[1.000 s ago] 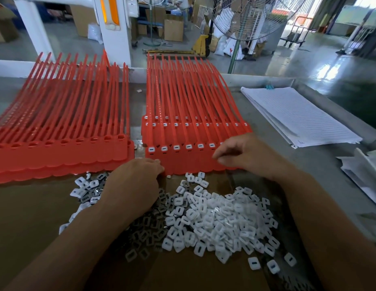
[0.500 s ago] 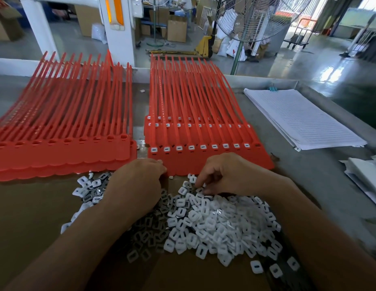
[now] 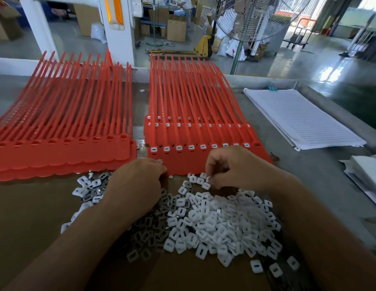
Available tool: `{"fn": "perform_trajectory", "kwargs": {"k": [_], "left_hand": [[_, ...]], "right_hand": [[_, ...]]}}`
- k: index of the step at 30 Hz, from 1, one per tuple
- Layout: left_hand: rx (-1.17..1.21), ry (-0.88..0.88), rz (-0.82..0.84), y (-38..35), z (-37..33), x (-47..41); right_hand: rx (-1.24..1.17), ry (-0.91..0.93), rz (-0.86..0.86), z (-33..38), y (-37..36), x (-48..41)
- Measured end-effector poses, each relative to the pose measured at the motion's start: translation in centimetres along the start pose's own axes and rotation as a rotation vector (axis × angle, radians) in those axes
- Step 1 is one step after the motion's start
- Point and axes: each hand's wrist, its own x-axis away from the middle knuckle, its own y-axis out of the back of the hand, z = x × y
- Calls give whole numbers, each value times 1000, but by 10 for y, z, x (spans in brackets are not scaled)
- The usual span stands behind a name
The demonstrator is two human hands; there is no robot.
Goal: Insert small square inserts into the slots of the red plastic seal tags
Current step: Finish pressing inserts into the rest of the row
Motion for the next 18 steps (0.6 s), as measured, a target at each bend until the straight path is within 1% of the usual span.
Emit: {"fn": "perform_trajectory", "kwargs": {"k": [6,10,14,18], "left_hand": [[-12,-5,11,1,0,0],[-14,-1,15,0,0,0],[-17,-7,16,0,0,0],[-5,-7,4,0,0,0]], "right_hand": [[29,27,-157,-12,11,0],[-16,3,-320,-24,22,1],[-110,-96,-469,-38,36,8],[-274,-228,-681,-55,48,13]]}}
